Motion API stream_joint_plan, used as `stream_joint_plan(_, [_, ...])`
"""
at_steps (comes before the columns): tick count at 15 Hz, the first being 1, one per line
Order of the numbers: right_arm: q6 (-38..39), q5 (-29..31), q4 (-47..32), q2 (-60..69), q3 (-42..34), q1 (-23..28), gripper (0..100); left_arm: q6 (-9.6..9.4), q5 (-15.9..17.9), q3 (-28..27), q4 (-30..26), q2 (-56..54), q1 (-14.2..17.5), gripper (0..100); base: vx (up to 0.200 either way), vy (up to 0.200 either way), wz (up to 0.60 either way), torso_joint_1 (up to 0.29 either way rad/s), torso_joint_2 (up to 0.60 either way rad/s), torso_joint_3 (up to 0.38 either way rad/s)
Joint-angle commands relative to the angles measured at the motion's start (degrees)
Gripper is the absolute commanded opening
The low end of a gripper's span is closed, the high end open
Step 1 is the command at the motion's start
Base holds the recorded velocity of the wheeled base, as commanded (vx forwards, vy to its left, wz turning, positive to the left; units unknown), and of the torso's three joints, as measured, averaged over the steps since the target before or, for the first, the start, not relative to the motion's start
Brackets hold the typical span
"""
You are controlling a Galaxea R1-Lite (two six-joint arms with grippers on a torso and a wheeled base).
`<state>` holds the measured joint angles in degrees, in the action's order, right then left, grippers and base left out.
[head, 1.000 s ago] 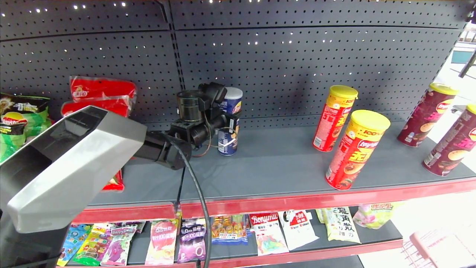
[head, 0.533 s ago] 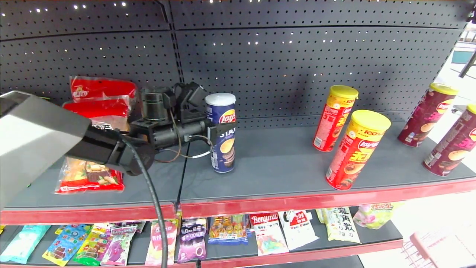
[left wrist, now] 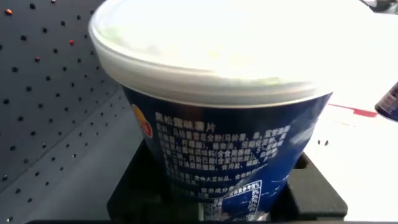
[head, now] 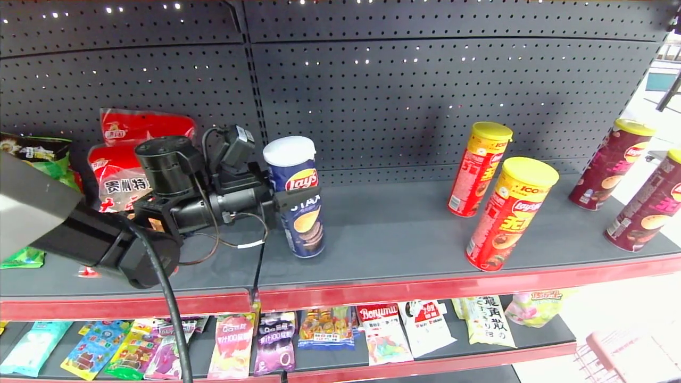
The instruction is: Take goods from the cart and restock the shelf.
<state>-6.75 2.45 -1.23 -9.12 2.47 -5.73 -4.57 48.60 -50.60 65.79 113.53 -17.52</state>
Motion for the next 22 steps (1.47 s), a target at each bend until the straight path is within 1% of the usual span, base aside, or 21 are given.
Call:
stream_joint_plan(1, [-0.01,0.01,0.00,-0.02,-0.01,0.02,0,0.00,4.57,1.91,1.44,-0.68,0.12,0,0.000,0.000,0.00,0.000,0.00,0.000])
stream_joint_plan(4, [-0.01,0.01,0.00,0.07,-0.01,0.02,0,-0.79,5.10,3.67,1.62,-0.59,0.55,0,0.000,0.000,0.00,0.000,0.00,0.000])
stream_joint_plan(6, [-0.01,0.01,0.00,-0.02,-0.01,0.02,0,-0.88,5.10,5.60,1.44,-0.42,0.55,0,0.000,0.000,0.00,0.000,0.00,0.000])
stream_joint_plan(8, [-0.01,0.10,0.00,-0.02,-0.01,0.02,0,-0.88,5.10,6.31,1.44,-0.33,0.82,0,0.000,0.000,0.00,0.000,0.00,0.000])
stream_joint_plan(10, [-0.01,0.01,0.00,-0.11,-0.01,-0.07,0,-0.97,5.19,5.25,1.71,1.52,2.22,0,0.000,0.000,0.00,0.000,0.00,0.000])
stream_joint_plan(12, [-0.01,0.01,0.00,-0.20,-0.01,0.02,0,-0.88,5.45,4.46,1.53,2.05,2.31,0,0.000,0.000,0.00,0.000,0.00,0.000])
stream_joint_plan(13, [-0.01,0.01,0.00,-0.20,-0.01,-0.07,0,-0.88,6.33,3.76,1.44,2.40,2.40,0,0.000,0.000,0.00,0.000,0.00,0.000])
stream_joint_plan(15, [-0.01,0.01,-0.09,-0.20,-0.01,0.02,0,-0.88,6.77,3.58,1.44,2.75,2.40,0,0.000,0.000,0.00,0.000,0.00,0.000])
stream_joint_plan(16, [-0.01,0.01,0.00,-0.20,-0.01,-0.07,0,-0.88,8.44,3.49,1.44,3.72,2.49,0,0.000,0.000,0.00,0.000,0.00,0.000])
stream_joint_plan(18, [-0.01,0.01,0.00,-0.20,-0.01,-0.07,0,-0.88,10.19,3.49,1.53,3.98,3.10,0,0.000,0.000,0.00,0.000,0.00,0.000])
stream_joint_plan(19, [-0.01,0.01,-0.09,-0.20,-0.01,-0.07,0,-0.88,10.19,3.14,1.62,4.59,3.89,0,0.000,0.000,0.00,0.000,0.00,0.000])
stream_joint_plan(20, [-0.01,0.01,-0.09,-0.20,-0.01,-0.07,0,-0.88,10.19,3.14,1.62,4.59,3.89,0,0.000,0.000,0.00,0.000,0.00,0.000])
stream_joint_plan(21, [-0.01,0.01,-0.09,-0.46,-0.01,-0.07,0,-0.97,10.81,2.09,1.71,5.30,4.95,0,0.000,0.000,0.00,0.000,0.00,0.000])
stream_joint_plan(22, [-0.01,0.01,0.00,-0.55,-0.01,-0.07,0,-0.97,11.07,1.74,1.71,5.30,4.95,0,0.000,0.000,0.00,0.000,0.00,0.000])
